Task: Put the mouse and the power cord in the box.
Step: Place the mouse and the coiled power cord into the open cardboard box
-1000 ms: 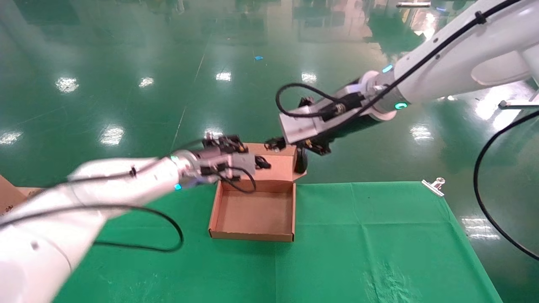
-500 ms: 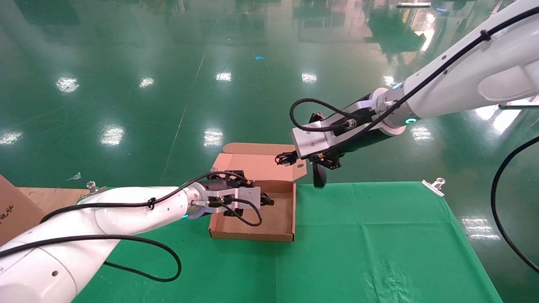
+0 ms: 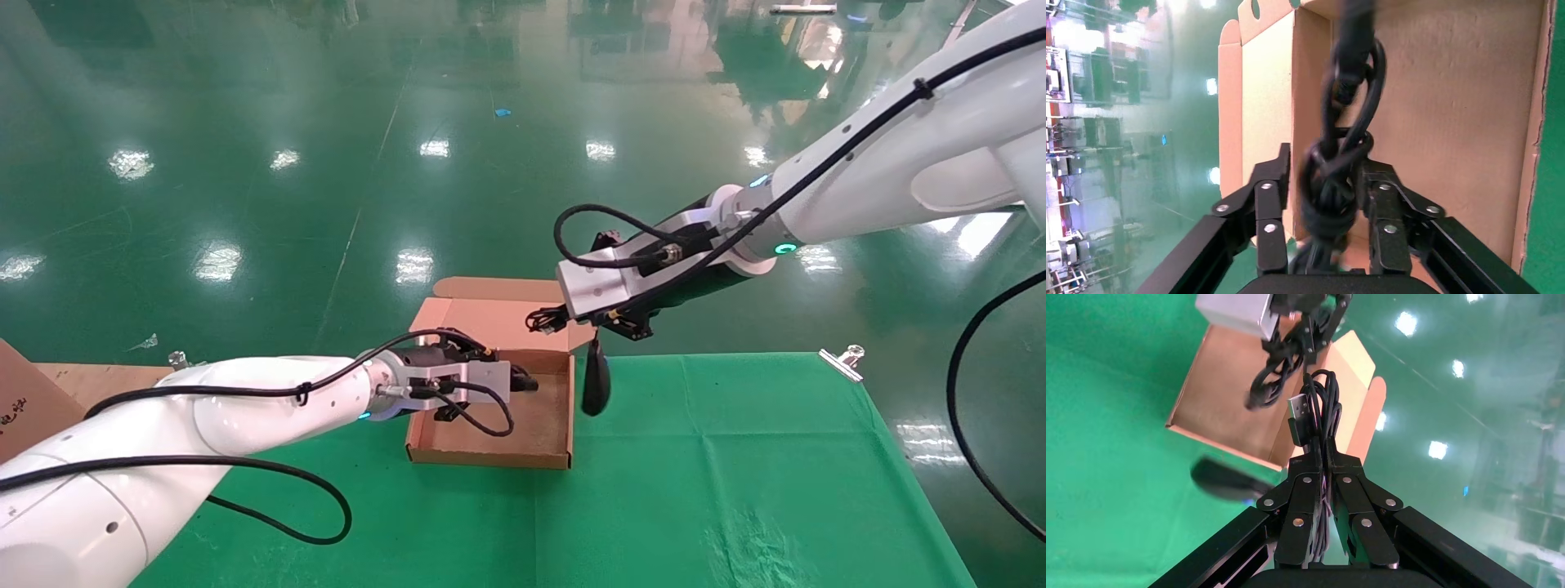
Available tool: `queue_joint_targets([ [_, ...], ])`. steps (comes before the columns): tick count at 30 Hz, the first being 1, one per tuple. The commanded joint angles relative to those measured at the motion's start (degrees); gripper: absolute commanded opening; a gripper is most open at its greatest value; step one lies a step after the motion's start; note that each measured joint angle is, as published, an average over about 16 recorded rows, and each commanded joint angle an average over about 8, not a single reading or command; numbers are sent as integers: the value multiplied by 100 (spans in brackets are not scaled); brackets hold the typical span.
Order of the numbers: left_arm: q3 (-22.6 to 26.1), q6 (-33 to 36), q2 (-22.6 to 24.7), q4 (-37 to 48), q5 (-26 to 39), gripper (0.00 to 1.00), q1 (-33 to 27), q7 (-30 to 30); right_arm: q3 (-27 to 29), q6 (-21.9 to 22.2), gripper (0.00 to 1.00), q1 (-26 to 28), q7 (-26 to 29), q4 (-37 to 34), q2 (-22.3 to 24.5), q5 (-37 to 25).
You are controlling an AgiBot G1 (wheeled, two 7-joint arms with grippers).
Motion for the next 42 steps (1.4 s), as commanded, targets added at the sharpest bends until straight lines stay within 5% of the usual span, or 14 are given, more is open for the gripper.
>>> queue_joint_targets([
  [1,85,-23,-1,-14,-38,100,-10,-42,-29,0,0,-3,27,47,-6,38],
  [12,332,-125,-46,170,-271,100,-308,-70,-327,394,0,-111,329,560,-45,247],
  [29,-252,534,-747,1050,-1251,100,-510,1111,-1371,2614,0,-916,854,1747,-89,448],
  [42,-583,497,-643,1702,-1699,100,-304,1902,-2156,3118,0,-1167,1119,2022,-87,628],
])
